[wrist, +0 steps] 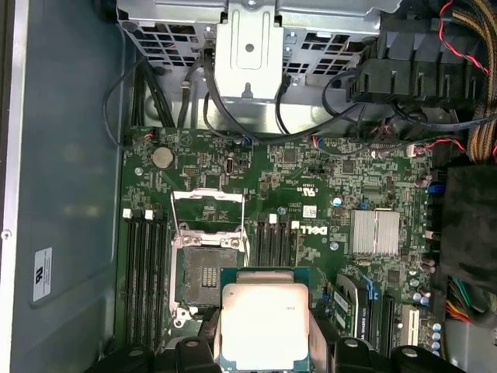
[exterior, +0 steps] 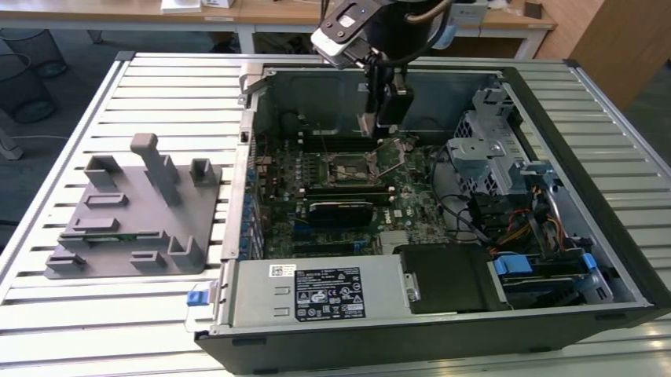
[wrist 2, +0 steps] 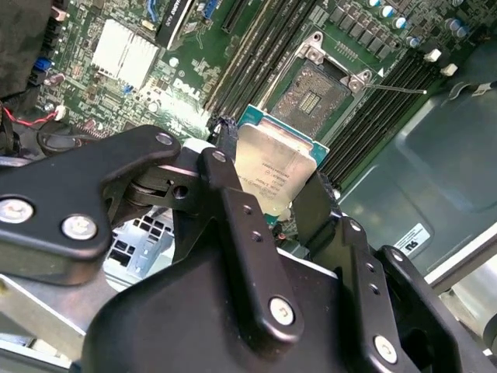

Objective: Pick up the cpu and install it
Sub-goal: 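Place the cpu into insertion slot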

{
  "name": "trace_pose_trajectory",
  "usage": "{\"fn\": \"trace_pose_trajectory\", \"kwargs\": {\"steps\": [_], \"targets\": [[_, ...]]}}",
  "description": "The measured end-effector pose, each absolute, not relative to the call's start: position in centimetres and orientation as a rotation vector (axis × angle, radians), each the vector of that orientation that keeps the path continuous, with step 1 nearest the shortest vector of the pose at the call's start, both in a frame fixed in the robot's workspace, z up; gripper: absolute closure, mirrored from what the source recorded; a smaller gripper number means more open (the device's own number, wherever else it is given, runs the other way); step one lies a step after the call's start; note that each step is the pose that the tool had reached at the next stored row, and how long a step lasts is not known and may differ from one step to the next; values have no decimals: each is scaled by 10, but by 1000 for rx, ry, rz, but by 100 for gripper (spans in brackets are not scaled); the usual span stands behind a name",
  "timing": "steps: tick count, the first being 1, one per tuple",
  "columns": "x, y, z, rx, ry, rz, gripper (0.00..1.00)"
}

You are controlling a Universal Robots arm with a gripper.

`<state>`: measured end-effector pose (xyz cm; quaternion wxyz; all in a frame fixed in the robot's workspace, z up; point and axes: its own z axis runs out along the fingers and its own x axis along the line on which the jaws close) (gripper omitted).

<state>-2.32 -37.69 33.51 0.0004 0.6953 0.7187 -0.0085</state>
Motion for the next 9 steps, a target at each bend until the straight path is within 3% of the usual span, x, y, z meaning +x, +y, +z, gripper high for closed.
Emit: {"fn": "trace_pose_trajectory", "kwargs": {"steps": [9], "targets": [[-25,-377,333,2201,2240,-26,47]]}}
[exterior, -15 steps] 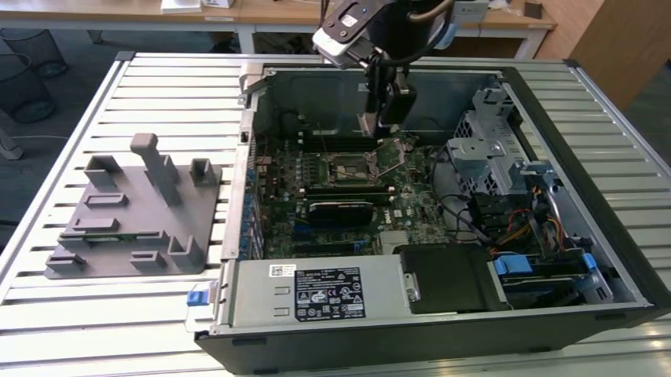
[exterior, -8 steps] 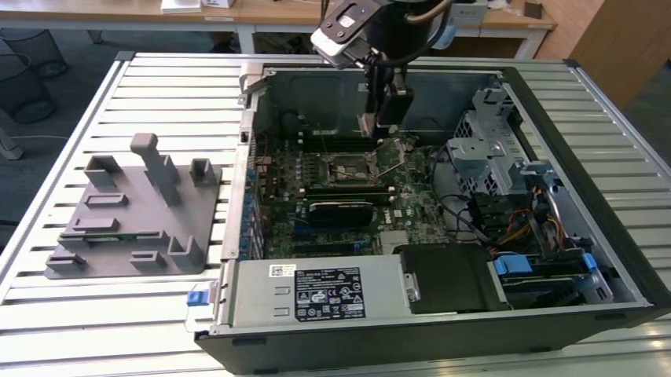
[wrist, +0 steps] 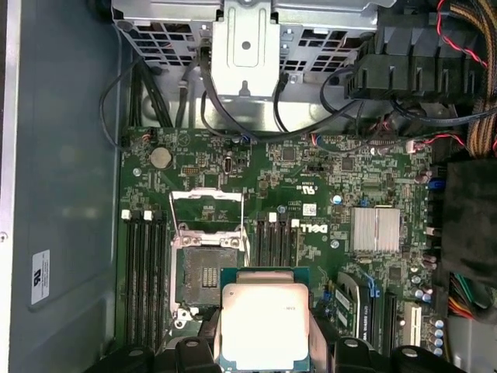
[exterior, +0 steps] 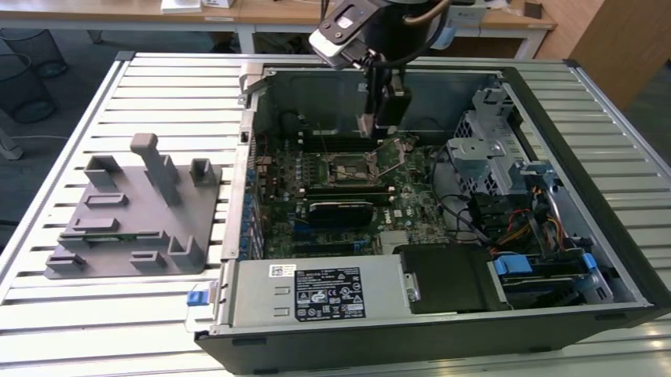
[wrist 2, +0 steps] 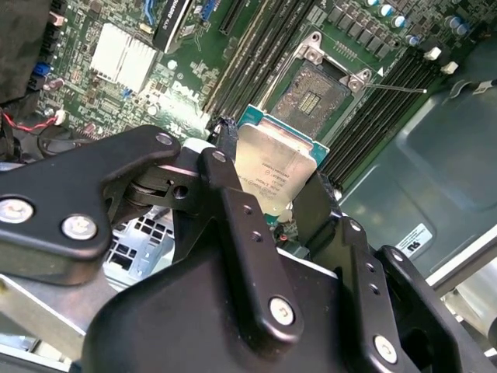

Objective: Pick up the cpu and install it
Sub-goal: 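Place the cpu into insertion slot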

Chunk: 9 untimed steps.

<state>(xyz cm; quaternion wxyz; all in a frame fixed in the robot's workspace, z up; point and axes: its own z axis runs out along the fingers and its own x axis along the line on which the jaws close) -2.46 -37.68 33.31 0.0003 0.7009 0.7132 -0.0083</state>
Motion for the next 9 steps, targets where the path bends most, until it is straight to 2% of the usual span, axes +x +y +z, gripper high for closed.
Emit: {"fn": "trace_pose_trajectory", "kwargs": {"steps": [9], "targets": [[-27,-376,330,2214,2228,-26,47]]}}
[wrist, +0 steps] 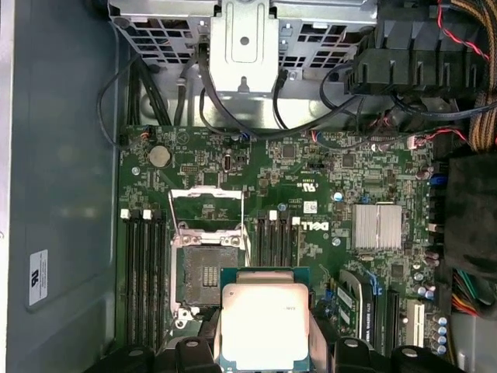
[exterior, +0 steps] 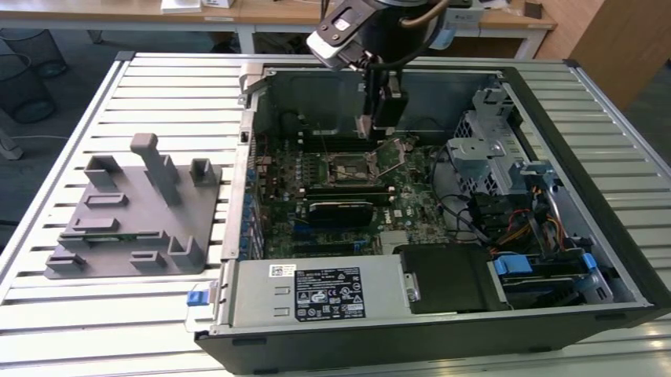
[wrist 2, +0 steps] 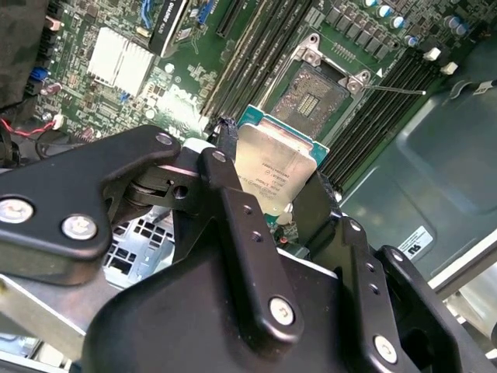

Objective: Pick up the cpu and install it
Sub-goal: 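Place the cpu into insertion slot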

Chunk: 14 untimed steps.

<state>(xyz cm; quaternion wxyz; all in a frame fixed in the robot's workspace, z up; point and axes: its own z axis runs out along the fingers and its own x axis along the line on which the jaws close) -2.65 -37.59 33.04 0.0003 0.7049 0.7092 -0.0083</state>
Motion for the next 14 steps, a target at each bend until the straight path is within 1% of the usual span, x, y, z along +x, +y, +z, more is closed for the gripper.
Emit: {"fn": "trace_pose_trajectory", "kwargs": {"steps": [14], "targets": [[-27,-369,322,2264,2177,-26,47]]}}
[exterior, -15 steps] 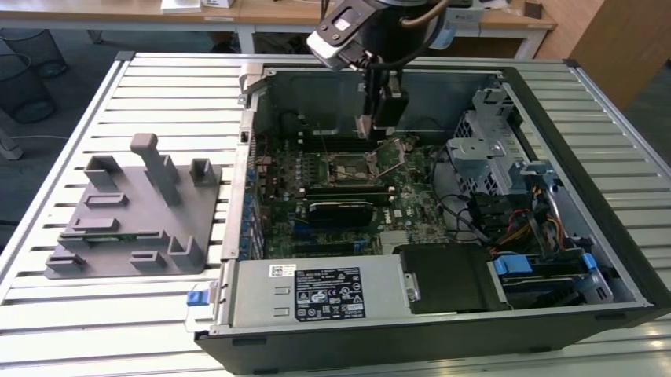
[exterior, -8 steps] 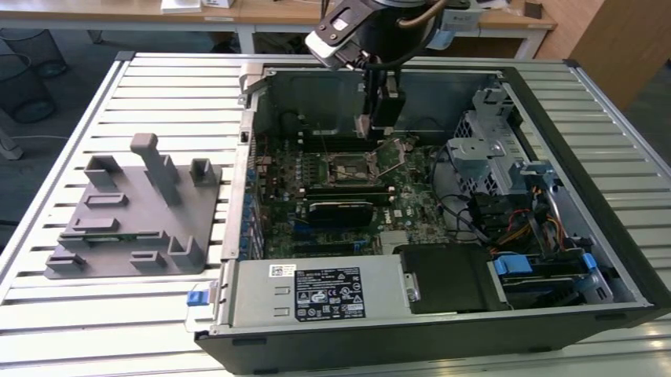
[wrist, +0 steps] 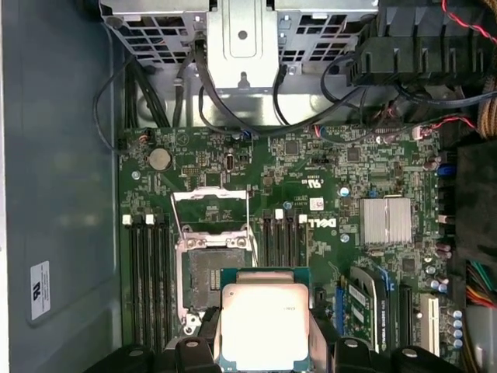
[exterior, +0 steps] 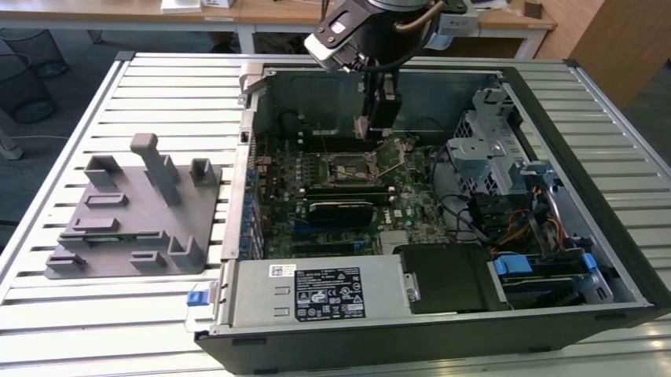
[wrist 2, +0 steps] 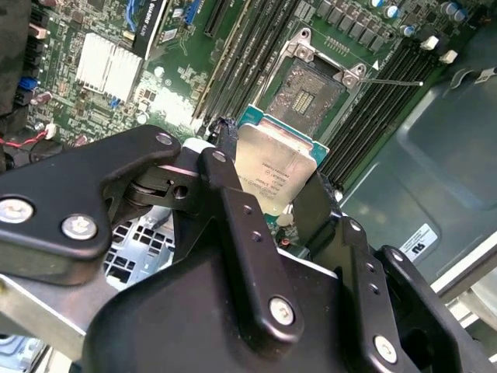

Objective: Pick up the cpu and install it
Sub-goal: 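Place the cpu into insertion slot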

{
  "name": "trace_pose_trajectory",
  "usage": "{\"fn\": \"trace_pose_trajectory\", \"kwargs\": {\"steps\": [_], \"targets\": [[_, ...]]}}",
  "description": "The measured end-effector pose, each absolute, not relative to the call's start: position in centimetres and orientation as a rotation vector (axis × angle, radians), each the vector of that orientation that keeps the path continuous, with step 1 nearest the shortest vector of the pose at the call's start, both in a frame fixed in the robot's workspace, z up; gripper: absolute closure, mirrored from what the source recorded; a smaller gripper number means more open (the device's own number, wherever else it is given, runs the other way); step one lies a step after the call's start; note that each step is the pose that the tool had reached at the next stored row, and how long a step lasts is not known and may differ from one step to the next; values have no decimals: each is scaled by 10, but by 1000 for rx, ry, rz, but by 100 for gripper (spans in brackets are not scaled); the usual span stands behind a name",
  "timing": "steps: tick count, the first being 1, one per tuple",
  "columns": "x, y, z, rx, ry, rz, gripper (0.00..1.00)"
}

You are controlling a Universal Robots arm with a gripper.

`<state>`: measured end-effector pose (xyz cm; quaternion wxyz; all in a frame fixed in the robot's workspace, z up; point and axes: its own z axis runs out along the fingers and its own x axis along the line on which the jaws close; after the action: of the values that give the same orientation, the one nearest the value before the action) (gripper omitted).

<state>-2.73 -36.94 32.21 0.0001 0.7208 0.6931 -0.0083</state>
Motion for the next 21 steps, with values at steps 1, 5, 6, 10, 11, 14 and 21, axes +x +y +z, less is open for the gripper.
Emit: {"fn": "trace_pose_trajectory", "kwargs": {"steps": [1,5,6,10,11,14,21], "targets": [[-27,-369,321,2265,2177,-26,47],[-27,-369,317,2255,2188,-26,47],[-27,-369,316,2238,2204,-26,47],[-27,-369,312,2174,2267,-26,47],[-28,-369,311,2172,2268,-26,47],[-28,-369,309,2171,2270,-26,47],[-28,-369,308,2169,2272,-26,47]]}}
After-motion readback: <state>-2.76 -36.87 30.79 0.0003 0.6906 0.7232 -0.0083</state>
